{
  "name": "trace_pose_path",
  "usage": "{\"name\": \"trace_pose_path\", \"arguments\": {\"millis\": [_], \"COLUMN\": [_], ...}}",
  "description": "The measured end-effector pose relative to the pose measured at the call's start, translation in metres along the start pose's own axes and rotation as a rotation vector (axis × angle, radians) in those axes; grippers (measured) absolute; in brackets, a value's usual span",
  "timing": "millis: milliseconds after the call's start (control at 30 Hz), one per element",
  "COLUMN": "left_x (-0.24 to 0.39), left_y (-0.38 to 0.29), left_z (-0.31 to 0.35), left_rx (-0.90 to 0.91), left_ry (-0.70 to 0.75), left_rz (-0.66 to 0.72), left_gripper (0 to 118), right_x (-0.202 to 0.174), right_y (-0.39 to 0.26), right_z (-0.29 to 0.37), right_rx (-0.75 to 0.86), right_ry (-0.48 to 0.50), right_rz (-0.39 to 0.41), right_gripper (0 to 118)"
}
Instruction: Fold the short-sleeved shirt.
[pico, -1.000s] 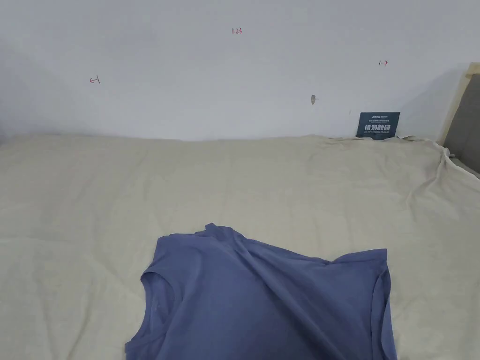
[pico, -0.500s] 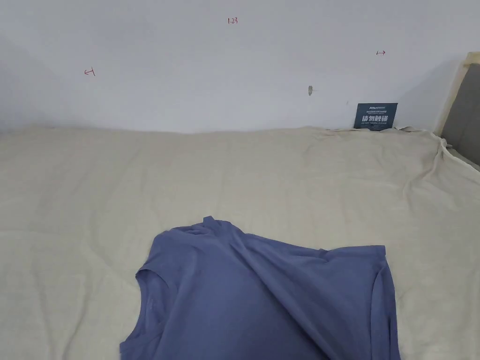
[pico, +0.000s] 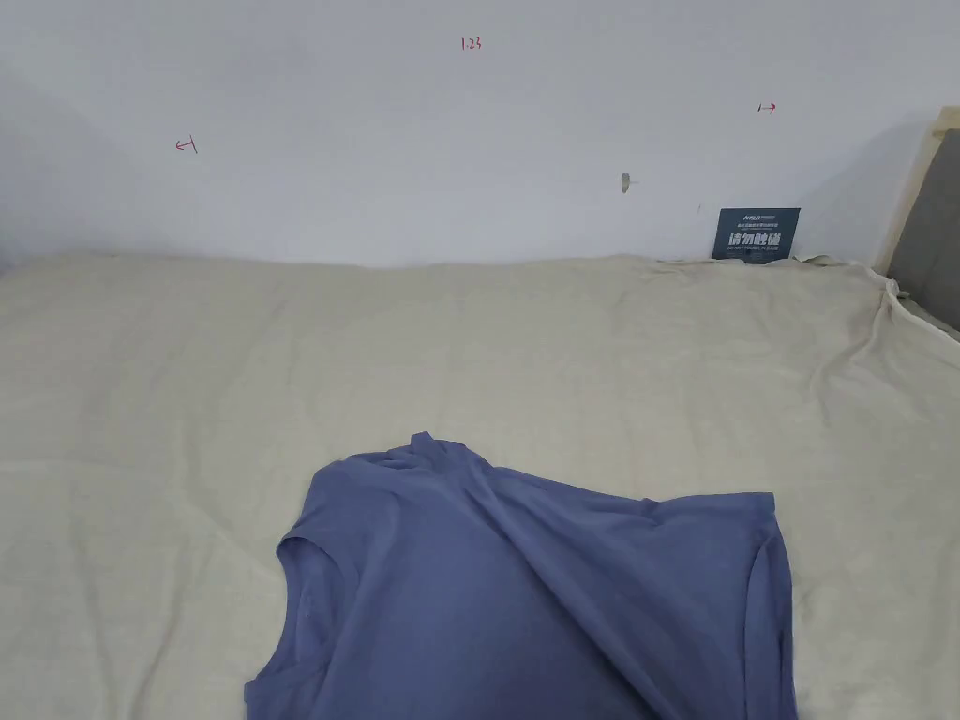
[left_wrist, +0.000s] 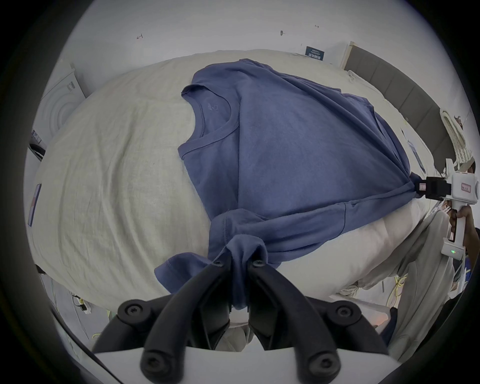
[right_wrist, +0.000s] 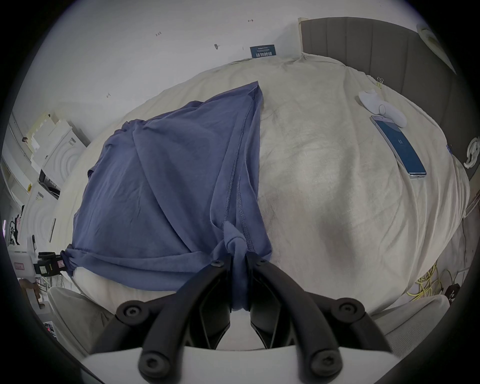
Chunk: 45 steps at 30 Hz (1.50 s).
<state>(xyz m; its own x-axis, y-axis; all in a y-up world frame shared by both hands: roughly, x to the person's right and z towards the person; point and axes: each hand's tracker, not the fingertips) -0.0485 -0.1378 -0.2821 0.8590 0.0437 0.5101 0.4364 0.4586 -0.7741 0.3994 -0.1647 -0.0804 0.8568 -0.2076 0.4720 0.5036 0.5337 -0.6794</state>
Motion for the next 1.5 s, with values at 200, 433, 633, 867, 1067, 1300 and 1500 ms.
{"name": "trace_pose_path", "arguments": {"millis": [200,433,633,867,1067,1300,1500], "left_x": [0.001,0.007,0.007,0.008,0.0,-0.009,-0.008], "left_y": [0.013,0.035,0.039,0.03,0.023,0.014,0.008], "left_z": [0.015,0.047,0.058,0.055,0.039,0.003,-0.01], "left_rx": [0.043,0.273,0.401,0.381,0.226,0.044,-0.062], "left_ry": [0.016,0.072,0.118,0.176,0.132,0.098,-0.006], "left_rz": [0.082,0.114,0.137,0.09,0.122,0.154,0.242], "left_gripper": [105,118,118,117,107,83,19], "right_x": [-0.004,-0.019,-0.03,-0.036,-0.033,-0.033,-0.032], "right_y": [0.012,0.036,0.043,0.045,0.041,0.037,0.036], "right_z": [0.022,0.066,0.093,0.105,0.103,0.099,0.096], "right_rx": [0.04,0.267,0.457,0.507,0.494,0.469,0.449], "right_ry": [0.007,0.022,-0.016,-0.05,-0.036,-0.031,-0.032], "right_rz": [-0.002,-0.001,0.04,0.075,0.062,0.052,0.055], "right_gripper": [83,96,96,96,96,96,96]}}
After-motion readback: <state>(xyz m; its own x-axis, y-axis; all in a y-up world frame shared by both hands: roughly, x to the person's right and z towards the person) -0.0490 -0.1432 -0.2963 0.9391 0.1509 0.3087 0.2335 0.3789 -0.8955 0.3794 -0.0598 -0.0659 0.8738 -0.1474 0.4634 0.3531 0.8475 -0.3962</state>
